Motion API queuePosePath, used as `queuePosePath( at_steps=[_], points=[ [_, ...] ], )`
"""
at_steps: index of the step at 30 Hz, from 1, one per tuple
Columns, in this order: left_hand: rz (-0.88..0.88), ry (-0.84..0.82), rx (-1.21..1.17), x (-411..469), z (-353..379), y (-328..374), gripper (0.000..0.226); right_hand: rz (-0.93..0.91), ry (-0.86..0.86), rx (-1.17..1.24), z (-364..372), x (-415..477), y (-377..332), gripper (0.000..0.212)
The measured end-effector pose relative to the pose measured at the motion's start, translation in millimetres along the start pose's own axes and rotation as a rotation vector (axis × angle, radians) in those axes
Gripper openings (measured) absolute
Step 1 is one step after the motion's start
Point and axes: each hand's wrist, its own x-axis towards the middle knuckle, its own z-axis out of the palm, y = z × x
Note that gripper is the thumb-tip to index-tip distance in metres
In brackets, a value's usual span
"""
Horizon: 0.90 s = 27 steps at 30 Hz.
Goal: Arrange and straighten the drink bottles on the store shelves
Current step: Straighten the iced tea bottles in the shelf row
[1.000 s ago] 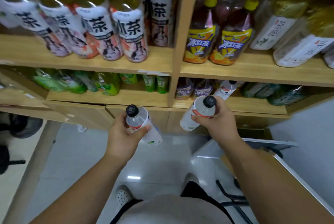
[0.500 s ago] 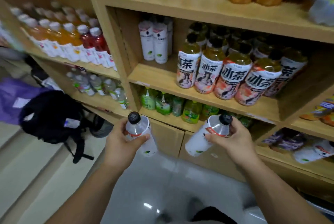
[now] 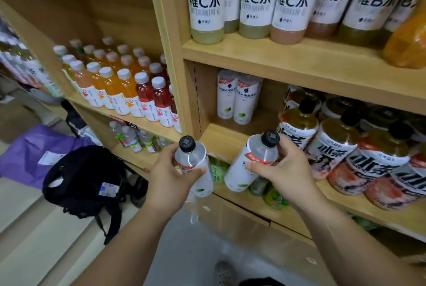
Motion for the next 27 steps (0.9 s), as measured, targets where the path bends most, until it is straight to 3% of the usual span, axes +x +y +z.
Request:
queuePosePath(
  at_steps=[9, 14, 18, 24, 27],
  points=[
    [0.157, -0.148, 0.026, 93.3, 33.1, 19.0, 0.056, 0.036, 0.097, -0.167, 26.6, 80.2, 0.2, 0.056],
    [0.258, -0.227, 0.081, 132.5, 46.8, 22.7, 0.058, 0.006, 0.155, -0.262, 49.4, 98.4, -4.1, 0.047],
    [0.345, -0.227, 0.092, 143.0, 51.6, 18.8, 0.051, 0.020, 0.240, -0.328, 62.3, 93.7, -4.4, 0.053],
    [0.370, -0.289, 0.158, 141.1, 51.1, -5.4, 0.083, 0.025, 0.333, -0.294, 83.7, 71.3, -8.6, 0.060],
    [0.379, -0.345, 0.123, 135.2, 49.1, -30.1, 0.083, 0.054, 0.386, -0.291, 89.9, 68.6, -4.6, 0.067]
  ],
)
